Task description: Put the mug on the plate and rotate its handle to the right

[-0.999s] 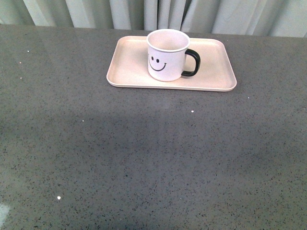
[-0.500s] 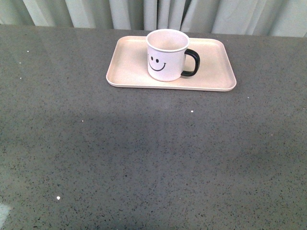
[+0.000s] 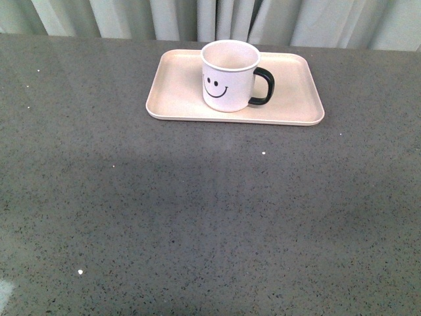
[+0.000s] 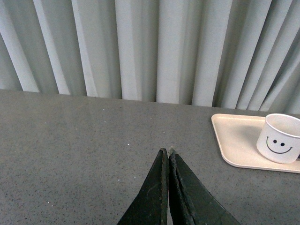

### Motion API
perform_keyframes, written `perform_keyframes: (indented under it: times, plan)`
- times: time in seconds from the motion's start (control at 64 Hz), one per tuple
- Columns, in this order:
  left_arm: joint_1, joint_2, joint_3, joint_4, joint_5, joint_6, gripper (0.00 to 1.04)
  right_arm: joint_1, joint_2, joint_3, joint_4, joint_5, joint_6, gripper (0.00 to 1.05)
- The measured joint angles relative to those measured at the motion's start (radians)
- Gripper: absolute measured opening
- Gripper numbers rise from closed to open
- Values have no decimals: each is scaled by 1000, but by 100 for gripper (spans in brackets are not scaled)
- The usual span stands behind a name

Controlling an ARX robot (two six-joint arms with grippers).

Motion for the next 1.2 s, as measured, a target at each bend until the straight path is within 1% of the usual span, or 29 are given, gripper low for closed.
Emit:
perform_keyframes:
  times: [0.234, 0.328, 0.578, 0.687, 0.734, 0.874, 0.999, 1.031, 1.046, 1.093, 1.202]
  plan:
    - [0, -62, 0, -64, 0, 0, 1, 0, 0, 0, 0, 0, 0, 96]
    - [0, -188, 0, -221, 0, 0, 1, 0, 0, 0, 0, 0, 0, 96]
    - [0, -217, 0, -237, 0, 0, 2, 0, 0, 0, 0, 0, 0, 96]
    - [0, -218, 0, -237, 0, 0, 20, 0, 0, 0, 0, 0, 0, 96]
    - [0, -218, 0, -237, 0, 0, 31, 0, 0, 0, 0, 0, 0, 96]
    - [0, -218, 0, -237, 0, 0, 70, 0, 0, 0, 0, 0, 0, 96]
    - [0, -218, 0, -237, 0, 0, 93, 0, 0, 0, 0, 0, 0, 96]
    - [0, -218, 0, -237, 0, 0, 97, 0, 0, 0, 0, 0, 0, 96]
    - [0, -218, 0, -237, 0, 2, 97, 0, 0, 0, 0, 0, 0, 96]
    - [0, -218, 0, -237, 0, 2, 95, 0, 0, 0, 0, 0, 0, 96]
    - [0, -218, 0, -237, 0, 2, 95, 0, 0, 0, 0, 0, 0, 96]
